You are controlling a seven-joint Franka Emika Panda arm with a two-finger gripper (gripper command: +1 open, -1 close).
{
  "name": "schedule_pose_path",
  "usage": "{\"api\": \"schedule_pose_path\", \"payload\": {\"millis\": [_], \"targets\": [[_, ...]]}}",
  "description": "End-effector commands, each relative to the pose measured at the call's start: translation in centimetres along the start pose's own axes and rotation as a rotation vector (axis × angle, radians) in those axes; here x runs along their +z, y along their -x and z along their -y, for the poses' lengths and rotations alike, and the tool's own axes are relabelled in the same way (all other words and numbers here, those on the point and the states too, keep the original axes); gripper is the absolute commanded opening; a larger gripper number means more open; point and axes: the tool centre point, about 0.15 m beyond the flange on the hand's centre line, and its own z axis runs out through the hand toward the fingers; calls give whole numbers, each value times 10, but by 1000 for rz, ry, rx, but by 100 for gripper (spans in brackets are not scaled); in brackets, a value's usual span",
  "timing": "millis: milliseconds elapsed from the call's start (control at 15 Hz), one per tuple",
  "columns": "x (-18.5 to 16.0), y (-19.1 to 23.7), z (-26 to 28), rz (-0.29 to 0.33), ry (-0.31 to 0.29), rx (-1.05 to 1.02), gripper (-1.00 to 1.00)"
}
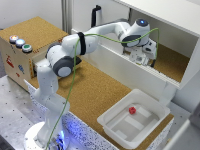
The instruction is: Put the grasped yellow block inside the right cabinet
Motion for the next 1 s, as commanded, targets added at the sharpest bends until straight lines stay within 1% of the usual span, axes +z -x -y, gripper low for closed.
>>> {"api": "schedule_pose_path", "payload": {"millis": [0,67,133,200,400,467,600,667,800,867,933], "targets": [[26,-30,18,-76,148,33,-100],[28,-39,21,-95,156,32,-100],[31,-49,23,-111,180,50,-100],[35,-54,22,-109,194,90,-100],[50,-65,17,-107,182,193,-100],[55,-70,17,-124,172,201,-100],[62,-75,15,-129,162,238,-100],[65,-76,13,-143,175,259,-100],[75,-84,12,-169,155,261,-100],[81,-94,13,-200,148,256,-100],[84,-100,14,-208,161,249,-100]]}}
